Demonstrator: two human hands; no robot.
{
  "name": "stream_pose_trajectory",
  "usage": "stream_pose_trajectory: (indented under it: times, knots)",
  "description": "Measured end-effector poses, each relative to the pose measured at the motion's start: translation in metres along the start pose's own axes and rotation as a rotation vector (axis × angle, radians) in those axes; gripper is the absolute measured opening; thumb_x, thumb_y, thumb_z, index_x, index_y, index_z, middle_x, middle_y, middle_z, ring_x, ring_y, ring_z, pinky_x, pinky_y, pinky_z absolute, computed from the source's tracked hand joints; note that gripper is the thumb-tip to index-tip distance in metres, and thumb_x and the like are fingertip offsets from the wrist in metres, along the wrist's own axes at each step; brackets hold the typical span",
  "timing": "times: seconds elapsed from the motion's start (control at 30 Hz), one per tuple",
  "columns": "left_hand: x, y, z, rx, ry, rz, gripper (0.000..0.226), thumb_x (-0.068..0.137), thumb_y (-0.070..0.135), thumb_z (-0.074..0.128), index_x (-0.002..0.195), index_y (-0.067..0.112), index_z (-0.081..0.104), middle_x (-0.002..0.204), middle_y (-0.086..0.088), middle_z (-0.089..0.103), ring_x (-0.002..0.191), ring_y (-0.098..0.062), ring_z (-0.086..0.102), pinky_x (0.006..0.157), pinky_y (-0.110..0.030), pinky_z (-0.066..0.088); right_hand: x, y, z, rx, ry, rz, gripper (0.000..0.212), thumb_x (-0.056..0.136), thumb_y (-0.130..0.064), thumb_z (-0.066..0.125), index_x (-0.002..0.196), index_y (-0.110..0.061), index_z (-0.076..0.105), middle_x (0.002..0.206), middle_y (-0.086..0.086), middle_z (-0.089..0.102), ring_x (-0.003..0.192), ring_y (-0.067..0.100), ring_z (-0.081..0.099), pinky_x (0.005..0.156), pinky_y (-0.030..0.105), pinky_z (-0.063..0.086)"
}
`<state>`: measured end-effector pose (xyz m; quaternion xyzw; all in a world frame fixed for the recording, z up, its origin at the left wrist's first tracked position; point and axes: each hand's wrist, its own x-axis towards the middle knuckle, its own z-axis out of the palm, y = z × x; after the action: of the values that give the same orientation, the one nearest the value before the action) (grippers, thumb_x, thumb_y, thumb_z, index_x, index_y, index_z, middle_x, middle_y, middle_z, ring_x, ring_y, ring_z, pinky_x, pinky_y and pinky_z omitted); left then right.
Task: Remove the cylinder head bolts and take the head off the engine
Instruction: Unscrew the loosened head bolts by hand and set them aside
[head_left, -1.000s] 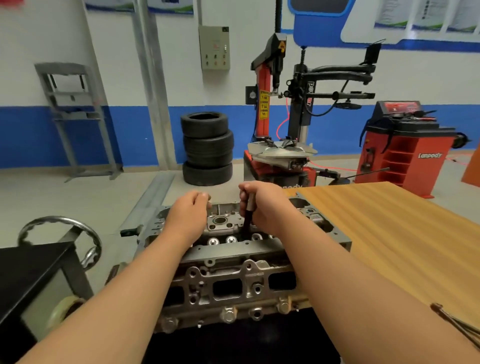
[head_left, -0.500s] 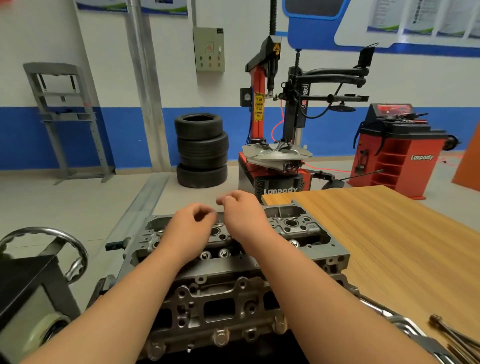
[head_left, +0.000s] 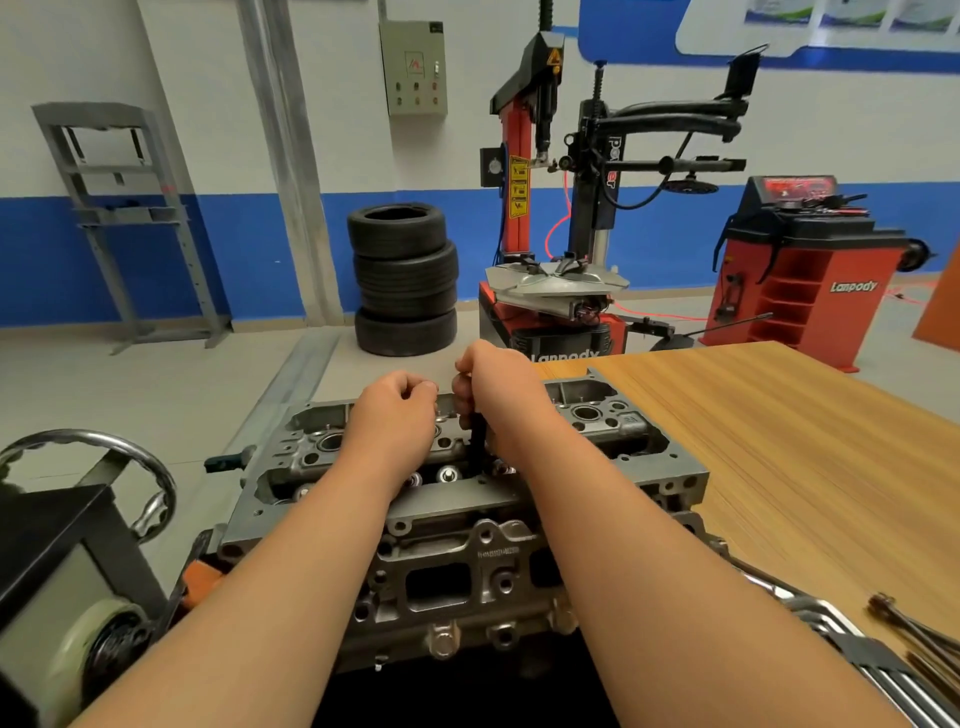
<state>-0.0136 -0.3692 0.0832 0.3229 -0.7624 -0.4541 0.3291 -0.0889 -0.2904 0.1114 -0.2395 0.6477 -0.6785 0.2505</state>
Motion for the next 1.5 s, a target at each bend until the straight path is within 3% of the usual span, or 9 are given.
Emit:
stream_pose_trajectory:
  times: [0.17,0.3,0.47,0.63,0.73,0.93,1.07,1.17,1.5]
  knots:
    - [0.000,-0.001,-0.002,0.001,-0.011,0.024,0.021,0.097,0.027,0.047,0.084,0.028,0.064,0.079,0.003,0.066,0.067,-0.010,0.055,0.055,-0.027,0.039,-0.003,-0.007,-0.001,-0.174,-0.243,-0.032,0.010,0.080,-0.014,0.046,0.073,-0.010,0.052,0.051,0.002,0.049,0.054,0.019,0.045,0.064,0.038,0.038]
    - [-0.002,-0.002,-0.004,-0.042,-0.014,0.019,0.019,0.096,0.026,0.050,0.083,0.027,0.063,0.074,0.005,0.064,0.061,-0.007,0.052,0.051,-0.023,0.037,-0.002,-0.022,-0.014,-1.036,-0.270,-0.307,0.021,0.095,-0.026,0.038,0.087,-0.013,0.053,0.084,0.008,0.056,0.077,0.023,0.052,0.066,0.037,0.040]
    - [-0.002,-0.001,-0.003,-0.034,-0.029,0.016,0.017,0.095,0.023,0.050,0.085,0.027,0.064,0.078,0.006,0.065,0.066,-0.008,0.055,0.054,-0.024,0.037,-0.005,-0.040,-0.024,-1.606,-0.218,-0.483,0.037,0.096,-0.053,0.041,0.085,-0.019,0.050,0.073,-0.001,0.050,0.062,0.011,0.045,0.049,0.029,0.031]
    - [-0.006,0.000,-0.004,-0.040,-0.045,-0.001,0.018,0.094,0.021,0.050,0.089,0.029,0.066,0.088,0.005,0.069,0.083,-0.011,0.062,0.058,-0.022,0.040,-0.008,-0.043,-0.014,-1.648,-0.198,-0.558,0.043,0.093,-0.053,0.050,0.066,-0.019,0.050,0.065,0.000,0.052,0.057,0.015,0.048,0.050,0.028,0.039]
    - [-0.009,0.003,-0.007,-0.043,-0.135,0.017,0.018,0.094,0.020,0.052,0.091,0.031,0.067,0.090,0.008,0.070,0.085,-0.008,0.062,0.062,-0.021,0.042,-0.010,-0.049,-0.018,-1.613,-0.333,-0.475,0.032,0.096,-0.042,0.051,0.093,-0.013,0.064,0.082,0.005,0.063,0.072,0.020,0.058,0.061,0.031,0.045]
    - [-0.012,0.005,-0.013,0.065,-0.382,0.144,0.017,0.086,0.013,0.056,0.083,0.024,0.068,0.057,0.017,0.059,0.050,0.003,0.049,0.054,-0.017,0.041,-0.019,-0.058,-0.029,-1.413,-0.545,-0.465,0.021,0.091,-0.012,0.053,0.102,-0.025,0.066,0.107,-0.001,0.061,0.098,0.018,0.056,0.086,0.036,0.049]
    - [-0.012,0.004,-0.013,0.118,-0.460,0.148,0.021,0.092,0.019,0.056,0.091,0.033,0.072,0.086,0.017,0.072,0.087,-0.001,0.064,0.083,-0.027,0.048,-0.013,-0.047,-0.025,-1.343,-0.300,-0.444,0.029,0.095,-0.045,0.049,0.107,-0.019,0.056,0.098,-0.001,0.061,0.087,0.018,0.058,0.071,0.034,0.048]
    - [-0.014,0.002,-0.012,0.102,-0.441,0.128,0.023,0.092,0.021,0.058,0.083,0.037,0.072,0.090,0.016,0.074,0.094,-0.004,0.066,0.092,-0.030,0.048,-0.006,-0.048,-0.019,-1.665,-0.117,-0.483,0.049,0.092,-0.061,0.042,0.074,-0.016,0.053,0.071,0.001,0.053,0.061,0.016,0.050,0.049,0.029,0.035]
    - [-0.016,0.002,-0.010,0.232,-0.392,0.172,0.003,0.088,0.033,0.065,0.089,0.034,0.068,0.087,0.015,0.071,0.086,-0.003,0.064,0.074,-0.021,0.047,-0.020,-0.072,-0.020,-1.460,-0.524,-0.451,0.024,0.090,-0.012,0.054,0.109,-0.020,0.066,0.106,-0.002,0.063,0.093,0.018,0.059,0.073,0.025,0.048]
